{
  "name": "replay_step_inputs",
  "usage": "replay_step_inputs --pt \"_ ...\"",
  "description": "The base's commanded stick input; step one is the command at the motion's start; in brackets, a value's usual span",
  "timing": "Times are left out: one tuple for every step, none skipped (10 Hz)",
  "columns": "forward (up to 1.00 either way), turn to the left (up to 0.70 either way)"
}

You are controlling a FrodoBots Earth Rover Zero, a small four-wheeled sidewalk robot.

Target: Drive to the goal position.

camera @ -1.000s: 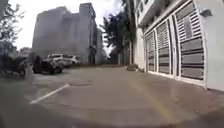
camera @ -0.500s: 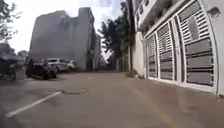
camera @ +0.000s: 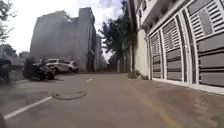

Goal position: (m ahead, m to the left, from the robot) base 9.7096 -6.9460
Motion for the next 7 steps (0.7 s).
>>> replay_step_inputs --pt "0.85 -0.09" --pt "0.85 -0.34" --pt "0.85 -0.34" --pt "0.85 -0.34" --pt "0.85 -0.27" --pt "0.85 -0.05" --pt "0.85 -0.01"
